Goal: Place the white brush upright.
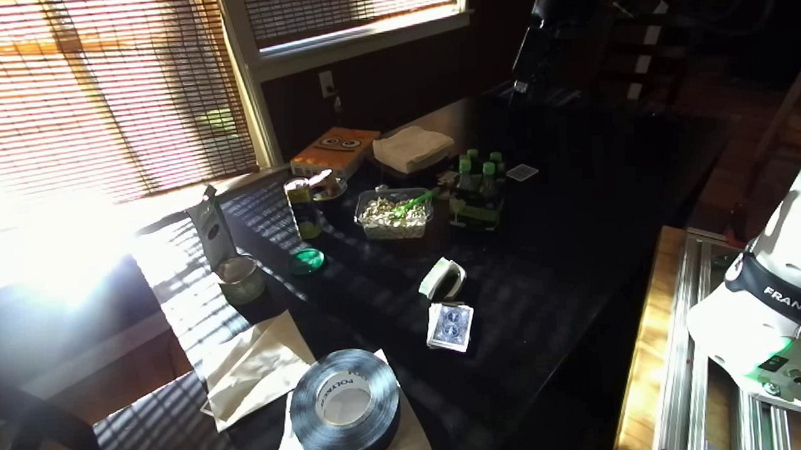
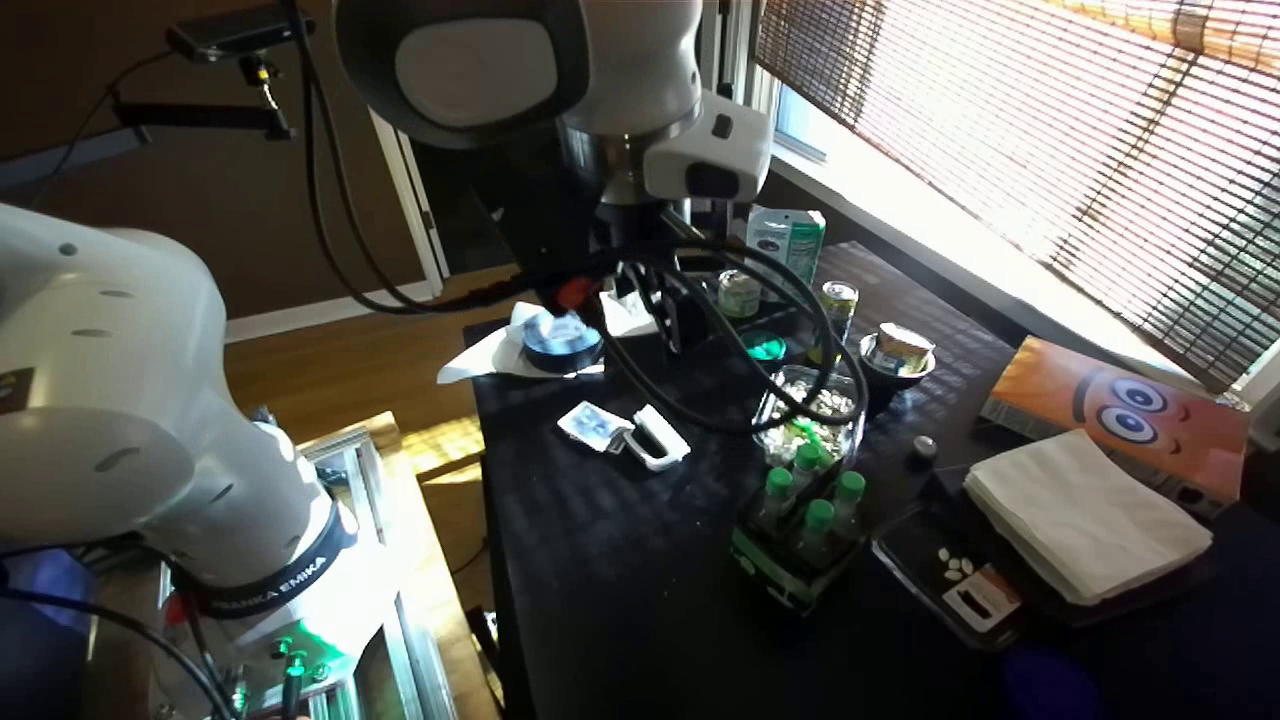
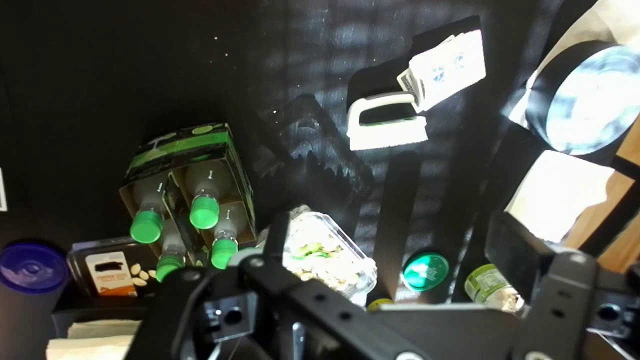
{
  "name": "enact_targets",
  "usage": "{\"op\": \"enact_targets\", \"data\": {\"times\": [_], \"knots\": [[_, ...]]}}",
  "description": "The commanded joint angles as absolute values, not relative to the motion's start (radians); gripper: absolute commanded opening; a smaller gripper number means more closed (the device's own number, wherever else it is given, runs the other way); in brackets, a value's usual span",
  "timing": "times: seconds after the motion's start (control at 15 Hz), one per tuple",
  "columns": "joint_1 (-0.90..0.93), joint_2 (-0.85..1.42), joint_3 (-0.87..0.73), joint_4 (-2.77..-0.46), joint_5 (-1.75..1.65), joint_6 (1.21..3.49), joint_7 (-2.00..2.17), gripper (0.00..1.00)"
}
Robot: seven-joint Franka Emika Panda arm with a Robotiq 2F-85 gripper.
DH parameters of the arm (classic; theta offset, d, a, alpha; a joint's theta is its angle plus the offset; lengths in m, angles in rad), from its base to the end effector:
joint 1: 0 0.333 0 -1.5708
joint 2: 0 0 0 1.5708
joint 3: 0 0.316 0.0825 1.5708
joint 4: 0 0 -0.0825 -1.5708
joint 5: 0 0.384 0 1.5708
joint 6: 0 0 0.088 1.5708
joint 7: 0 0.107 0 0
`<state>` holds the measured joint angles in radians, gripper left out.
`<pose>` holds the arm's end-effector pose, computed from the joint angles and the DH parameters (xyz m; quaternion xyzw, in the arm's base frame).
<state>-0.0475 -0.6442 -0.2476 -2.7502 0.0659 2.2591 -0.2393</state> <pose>0.3400 -0.0960 0.4122 -0.9923 0.0279 -0.0896 0.0811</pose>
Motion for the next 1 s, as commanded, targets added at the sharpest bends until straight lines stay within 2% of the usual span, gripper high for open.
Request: {"op": "enact_targets", "data": {"times": [0.0,0.27,0.4,0.8,0.87,0.93], "knots": [[-0.087,-0.625,-0.080,-2.749,0.057,2.184,0.017,1.00],[-0.038,-0.558,0.074,-2.751,0.110,2.086,0.280,1.00],[-0.019,-0.488,0.144,-2.757,0.147,2.145,0.427,1.00],[0.004,-0.207,0.193,-2.770,0.237,2.345,0.636,1.00],[0.009,-0.183,0.163,-2.762,0.238,2.329,0.596,1.00],[0.027,-0.253,0.172,-2.771,0.211,2.305,0.602,1.00]]}}
